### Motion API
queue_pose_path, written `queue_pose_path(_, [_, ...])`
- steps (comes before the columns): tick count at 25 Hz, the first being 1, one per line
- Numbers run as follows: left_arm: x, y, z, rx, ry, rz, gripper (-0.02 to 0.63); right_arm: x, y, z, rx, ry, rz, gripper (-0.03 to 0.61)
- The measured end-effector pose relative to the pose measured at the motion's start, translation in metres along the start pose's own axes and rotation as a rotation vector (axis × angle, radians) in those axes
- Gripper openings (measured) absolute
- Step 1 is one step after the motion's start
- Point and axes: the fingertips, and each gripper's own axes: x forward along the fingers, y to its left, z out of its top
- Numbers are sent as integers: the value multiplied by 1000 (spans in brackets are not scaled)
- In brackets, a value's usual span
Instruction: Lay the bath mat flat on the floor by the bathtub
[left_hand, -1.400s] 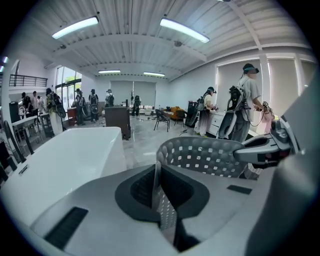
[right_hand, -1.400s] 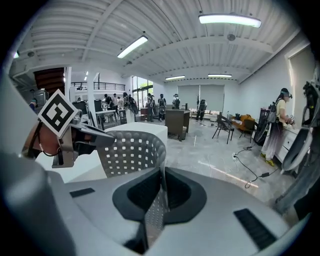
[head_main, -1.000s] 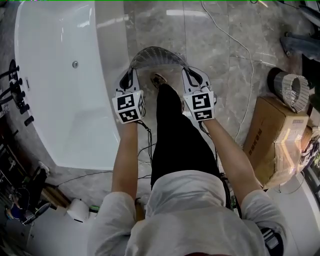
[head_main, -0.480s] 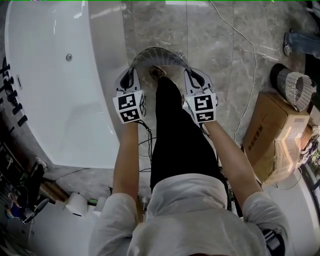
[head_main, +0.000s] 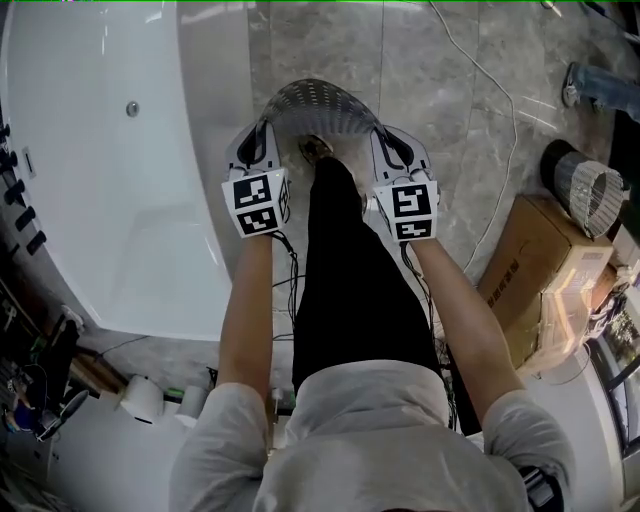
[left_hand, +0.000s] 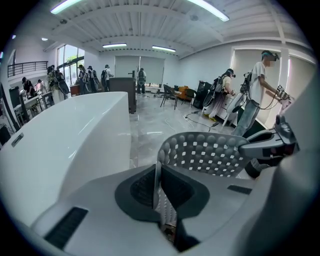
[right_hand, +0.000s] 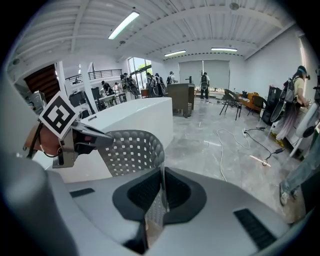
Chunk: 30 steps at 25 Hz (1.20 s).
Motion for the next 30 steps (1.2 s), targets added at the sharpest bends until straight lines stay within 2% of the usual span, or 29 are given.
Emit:
queue_pose_path(7, [28,16,25,-6,-1,8,20,31,-15,29,-12,-8,5,21])
queue_pose_path(21, [74,43,84,17,1,-54,20,73,-56,80,-3,-26,-68,21])
queue_pose_path(25, [89,44,97,30,2,-58,20,83,-59,88,-13,-24,-44,21])
queue_pose_path(30, [72,32,95,-14,28,-43,20,71,-44,87,-21,6,20,21])
